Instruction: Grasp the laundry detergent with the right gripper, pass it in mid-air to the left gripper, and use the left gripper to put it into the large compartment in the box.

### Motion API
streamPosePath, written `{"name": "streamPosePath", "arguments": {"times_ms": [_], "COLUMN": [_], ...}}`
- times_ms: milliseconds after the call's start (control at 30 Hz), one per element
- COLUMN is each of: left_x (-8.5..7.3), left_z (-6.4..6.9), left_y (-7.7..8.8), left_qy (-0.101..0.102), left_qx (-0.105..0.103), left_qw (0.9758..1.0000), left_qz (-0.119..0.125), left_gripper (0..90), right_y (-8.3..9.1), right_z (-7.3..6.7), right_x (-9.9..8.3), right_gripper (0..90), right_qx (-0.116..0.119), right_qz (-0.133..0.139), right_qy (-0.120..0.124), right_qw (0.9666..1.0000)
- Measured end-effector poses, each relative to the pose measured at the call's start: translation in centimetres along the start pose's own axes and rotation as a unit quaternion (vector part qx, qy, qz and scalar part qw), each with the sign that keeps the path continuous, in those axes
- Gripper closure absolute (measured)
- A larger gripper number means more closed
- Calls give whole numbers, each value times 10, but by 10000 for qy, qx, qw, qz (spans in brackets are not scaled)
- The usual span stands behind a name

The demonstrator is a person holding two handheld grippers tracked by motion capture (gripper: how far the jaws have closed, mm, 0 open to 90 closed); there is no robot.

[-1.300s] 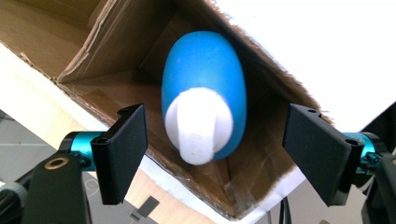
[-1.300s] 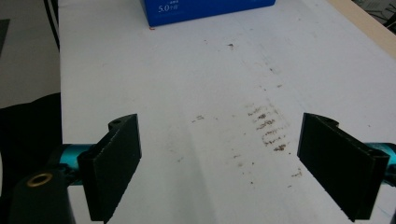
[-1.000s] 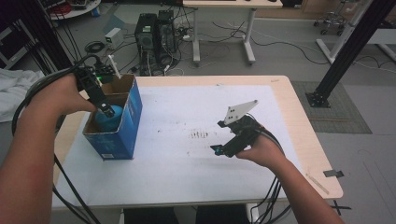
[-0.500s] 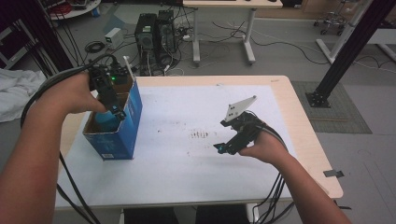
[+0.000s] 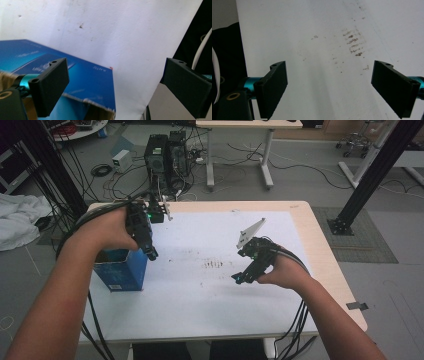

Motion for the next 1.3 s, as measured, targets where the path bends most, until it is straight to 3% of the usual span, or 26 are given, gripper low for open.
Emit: {"name": "streamPosePath", "arguments": {"times_ms": [200, 300, 367, 633, 867, 1133, 1300], "left_x": [12, 24, 30, 38, 44, 42, 41], "left_z": [8, 17, 21, 26, 30, 28, 27], "left_y": [-18, -36, -44, -66, -79, -83, -82], "left_qy": [-281, -727, -827, -1000, -1177, -1244, -1257], "left_qx": [-51, -11, -7, -29, -125, -162, -165], "left_qw": [9996, 9974, 9966, 9949, 9929, 9921, 9919], "left_qz": [-5, -25, -33, -124, -84, 6, 38], "left_gripper": [63, 63, 63, 63, 63, 64, 63], "right_y": [-4, -8, -10, -18, -24, -27, -26], "right_z": [1, 3, 4, 9, 10, 10, 12], "right_x": [-1, -2, -3, -13, -18, -21, -21], "right_gripper": [128, 128, 128, 128, 128, 128, 128], "right_qx": [22, 56, 103, 155, 233, 271, 294], "right_qz": [-181, -354, -457, -909, -1132, -1373, -1385], "right_qy": [-13, 29, 39, 69, 86, 106, 37], "right_qw": [9998, 9994, 9989, 9957, 9933, 9901, 9899]}}
Point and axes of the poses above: each handheld gripper's, and its own axes: y roughly backward along the jaws, x roughly out of its top, z roughly to its right, the point moved 10 cm from there along -y, roughly forward along the jaws, and after that the axes turned 5 degrees about z, right-handed, at the moved point
